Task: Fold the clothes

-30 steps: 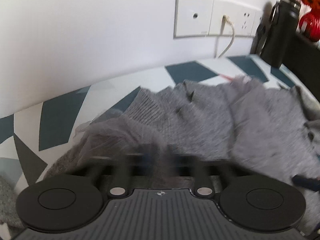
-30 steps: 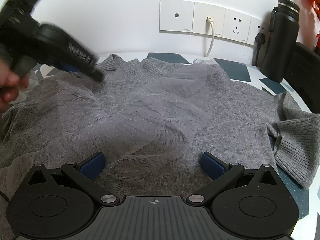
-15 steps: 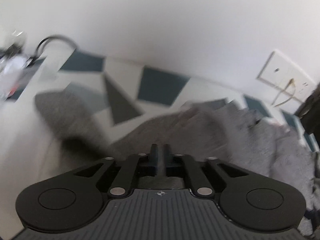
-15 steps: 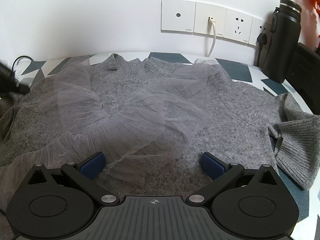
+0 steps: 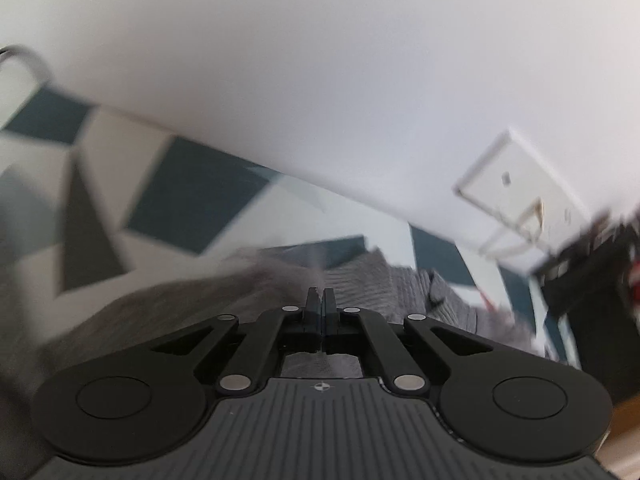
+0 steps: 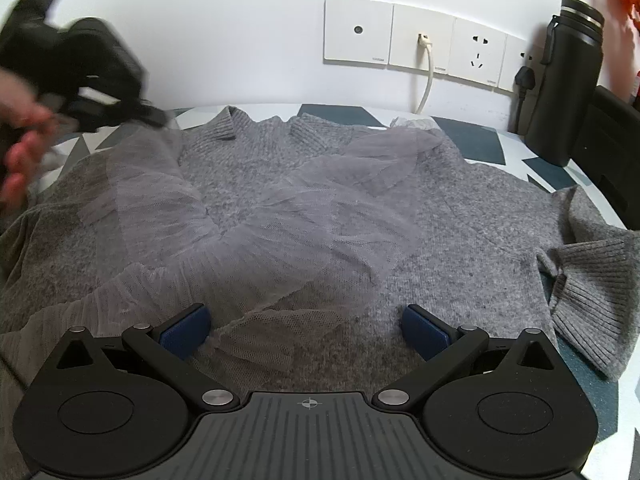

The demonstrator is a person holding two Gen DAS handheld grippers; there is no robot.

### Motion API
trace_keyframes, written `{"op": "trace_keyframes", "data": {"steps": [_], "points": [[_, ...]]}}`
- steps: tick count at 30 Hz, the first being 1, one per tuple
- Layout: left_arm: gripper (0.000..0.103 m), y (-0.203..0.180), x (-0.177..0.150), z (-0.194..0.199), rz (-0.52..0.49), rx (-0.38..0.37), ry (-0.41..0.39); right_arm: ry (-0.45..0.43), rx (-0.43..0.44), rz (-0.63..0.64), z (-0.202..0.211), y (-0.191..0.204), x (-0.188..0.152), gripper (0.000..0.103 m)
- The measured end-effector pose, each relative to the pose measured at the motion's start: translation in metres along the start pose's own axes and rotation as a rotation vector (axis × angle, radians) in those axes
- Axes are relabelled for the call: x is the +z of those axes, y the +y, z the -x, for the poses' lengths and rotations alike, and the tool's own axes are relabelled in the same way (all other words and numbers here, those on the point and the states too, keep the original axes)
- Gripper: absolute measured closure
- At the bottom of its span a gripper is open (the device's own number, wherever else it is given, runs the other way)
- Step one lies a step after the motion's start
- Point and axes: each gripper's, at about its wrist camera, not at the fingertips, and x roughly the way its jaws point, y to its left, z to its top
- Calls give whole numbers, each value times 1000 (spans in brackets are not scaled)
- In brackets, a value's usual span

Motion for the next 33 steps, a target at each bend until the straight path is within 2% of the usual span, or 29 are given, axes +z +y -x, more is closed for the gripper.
{"op": "trace_keyframes", "data": {"steps": [2, 4, 6, 10, 11, 12, 15, 19, 22, 24, 28, 33], "points": [[103, 15, -9, 12, 35, 33, -2, -1, 2, 2, 0, 0, 0, 1], [103, 31, -14, 12, 66, 52, 41, -2, 4, 3, -1, 0, 0, 1], [103, 39, -18, 11, 91, 50, 52, 0, 6, 4, -1, -1, 0, 1], [102, 35, -17, 15, 45, 69, 64, 11, 7, 6, -3, -2, 2, 1], [99, 36, -16, 18, 30, 83, 64, 15, 9, 7, -3, -3, 3, 1], [91, 37, -16, 22, 11, 86, 64, 23, 11, 8, -2, -4, 4, 1], [72, 37, -17, 37, -75, 43, 66, 47, 8, 0, 1, -9, 7, 2], [69, 40, -27, 65, -208, 25, 73, 46, -22, -34, 16, -24, -1, 4], [65, 52, -36, 79, -221, 44, 83, 57, -51, -57, 26, -37, -10, 4], [64, 64, -42, 86, -186, 62, 84, 68, -71, -75, 32, -44, -16, 4], [64, 82, -49, 96, -51, 59, 85, 86, -97, -125, 38, -58, -24, 6], [61, 93, -57, 115, 189, 71, 76, 82, -105, -130, 43, -58, -23, 6]]}}
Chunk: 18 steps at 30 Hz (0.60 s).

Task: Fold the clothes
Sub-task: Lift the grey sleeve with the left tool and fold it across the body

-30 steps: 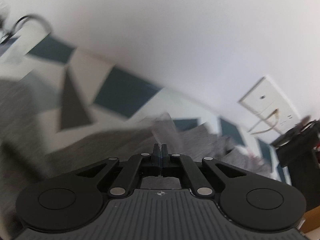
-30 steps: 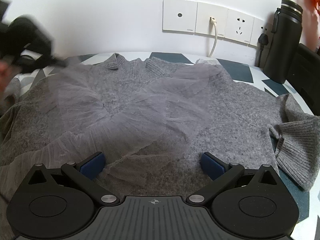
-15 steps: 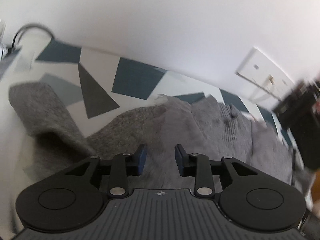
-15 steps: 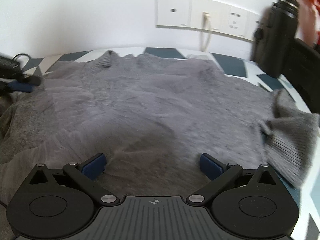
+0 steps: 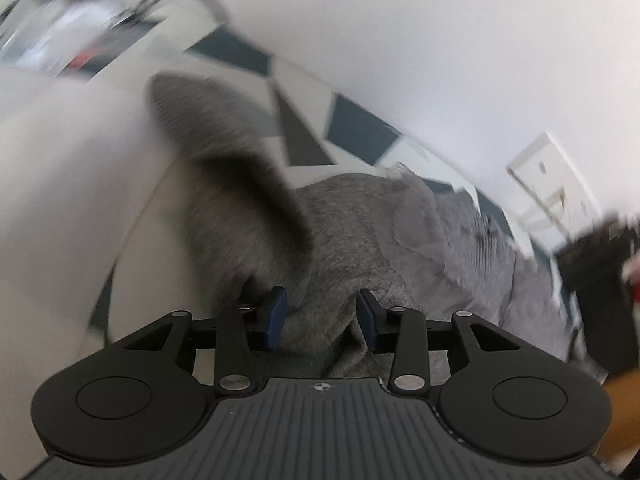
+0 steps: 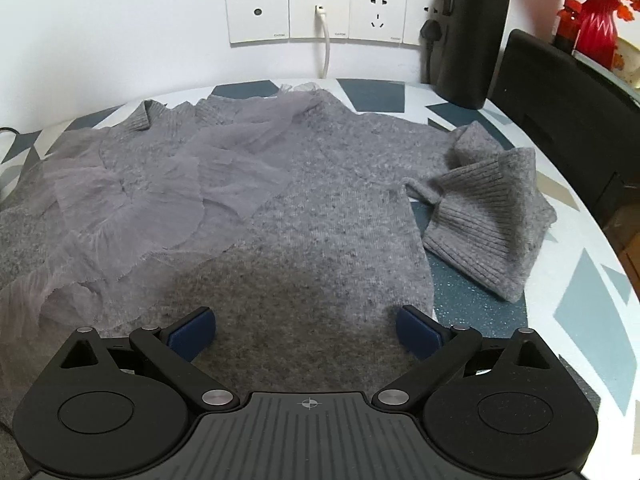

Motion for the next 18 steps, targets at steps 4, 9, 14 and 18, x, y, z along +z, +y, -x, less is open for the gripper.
{"op": "trace_keyframes", "data": {"steps": [4, 9, 14, 18], "points": [[58, 6, -8, -2, 88, 5, 40, 2, -2, -15, 1, 1, 1, 6], [48, 4, -4, -9, 105, -10, 24, 7, -7, -1, 6, 5, -1, 6], [77, 1, 12, -23, 25, 35, -69, 28, -13, 32, 8, 9, -7, 6], [90, 1, 33, -42, -50, 98, -89, 40, -19, 55, 5, 14, -11, 5]]}}
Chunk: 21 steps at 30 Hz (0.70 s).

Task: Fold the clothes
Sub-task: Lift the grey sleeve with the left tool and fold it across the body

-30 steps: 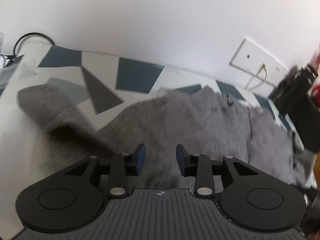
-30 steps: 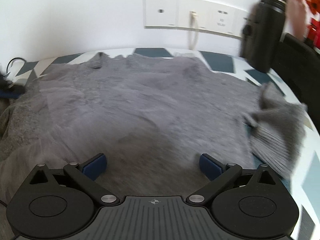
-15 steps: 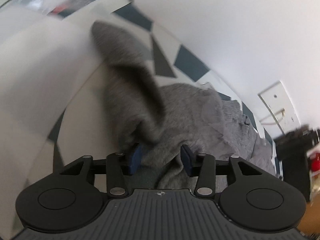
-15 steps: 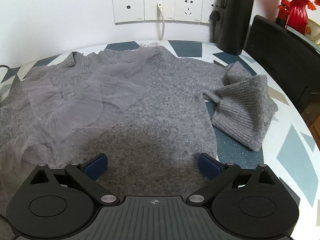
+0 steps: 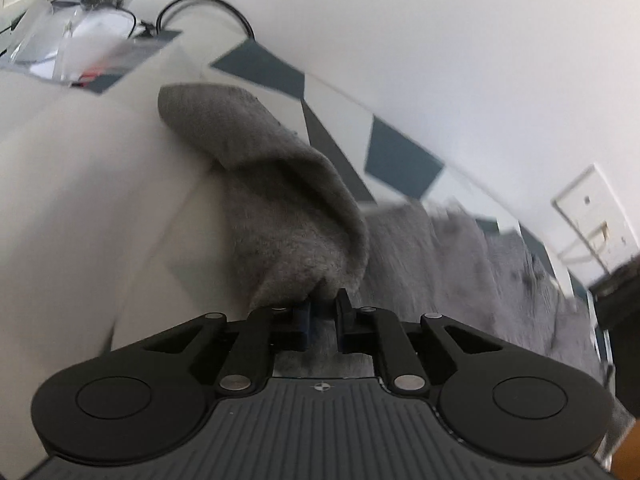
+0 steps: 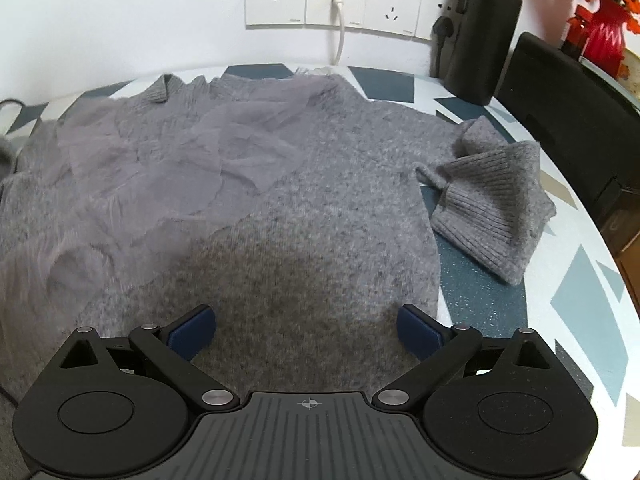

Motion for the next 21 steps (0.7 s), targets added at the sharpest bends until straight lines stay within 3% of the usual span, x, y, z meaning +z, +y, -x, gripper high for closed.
{"op": "trace_keyframes", "data": {"steps": [4, 8, 14, 21], "points": [[90, -4, 11, -5, -59, 36, -19, 8, 14, -9, 0, 3, 2, 5], [88, 1, 10, 0, -57, 28, -14, 5, 23, -7, 4, 2, 6, 6], [88, 11, 7, 14, -72, 25, -6, -80, 27, -46, 27, -22, 43, 6], [65, 16, 15, 34, -54, 23, -51, -197, 19, -127, 51, -55, 107, 5]]}}
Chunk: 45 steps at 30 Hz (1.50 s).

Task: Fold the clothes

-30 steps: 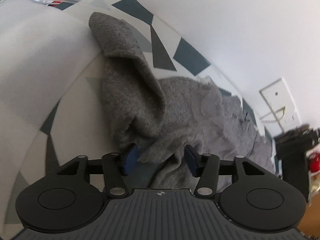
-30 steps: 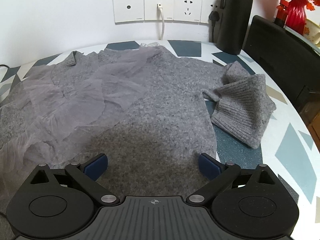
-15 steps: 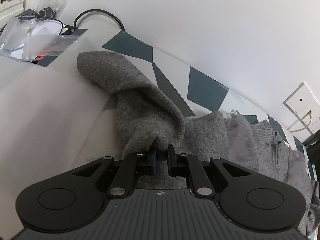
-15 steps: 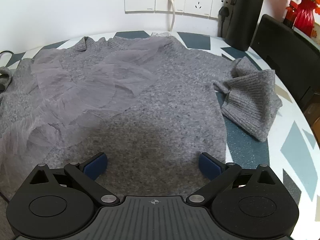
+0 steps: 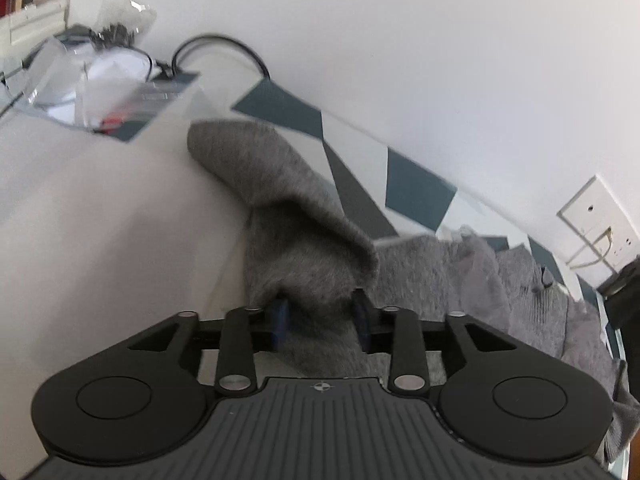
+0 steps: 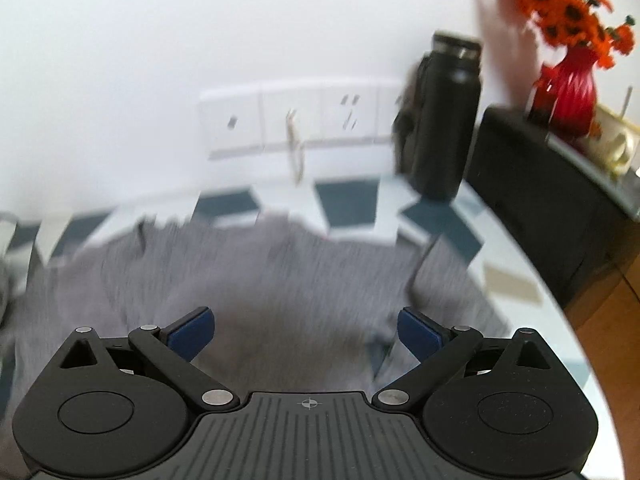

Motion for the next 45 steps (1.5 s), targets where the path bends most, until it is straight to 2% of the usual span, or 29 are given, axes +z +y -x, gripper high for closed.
{"op": "trace_keyframes", "data": {"steps": [4, 8, 10, 11, 12, 17, 18, 23, 25, 27, 28, 29, 30, 31, 34, 39, 43, 45], "points": [[58, 0, 8, 6, -29, -8, -24, -50, 32, -55, 8, -7, 27, 1], [58, 1, 10, 10, -27, 15, -55, -52, 46, -81, 2, -8, 34, 1], [52, 1, 9, 17, -34, 37, -97, -13, 43, -76, -7, -5, 25, 1], [36, 2, 9, 20, -43, 51, -117, 15, 42, -71, -13, -3, 18, 1], [31, 2, 8, 24, -51, 66, -137, 49, 40, -63, -20, -1, 10, 1], [31, 7, 15, 19, -114, 75, -127, 211, 28, -31, -53, 9, -37, 1], [31, 8, 19, 15, -102, 68, -120, 232, 28, -25, -58, 11, -44, 1], [31, 16, 39, -13, 85, -45, -49, 271, 27, 1, -68, 24, -59, 1], [31, 13, 46, -28, 126, -22, -26, 276, 27, 3, -71, 26, -60, 1], [31, 14, 52, -38, 172, 19, -42, 281, 26, 4, -74, 27, -60, 1], [33, 18, 54, -40, 214, 13, -59, 284, 26, 4, -75, 27, -60, 1], [56, 23, 56, -42, 255, 7, -76, 287, 26, 2, -76, 25, -61, 1], [92, 27, 58, -42, 292, 1, -87, 290, 26, 1, -76, 23, -62, 1], [99, 30, 61, -41, 314, 7, -89, 291, 25, -3, -77, 21, -63, 1], [98, 29, 66, -23, 311, 5, -159, 294, 20, -23, -78, 13, -65, 1], [98, 8, 77, 8, 186, -76, -227, 276, 26, -46, -79, 4, -68, 1], [98, 11, 69, 12, 151, -31, -220, 268, 26, -49, -79, 4, -68, 1], [98, 16, 59, 16, 98, 17, -234, 267, 33, -52, -78, 3, -69, 1]]}}
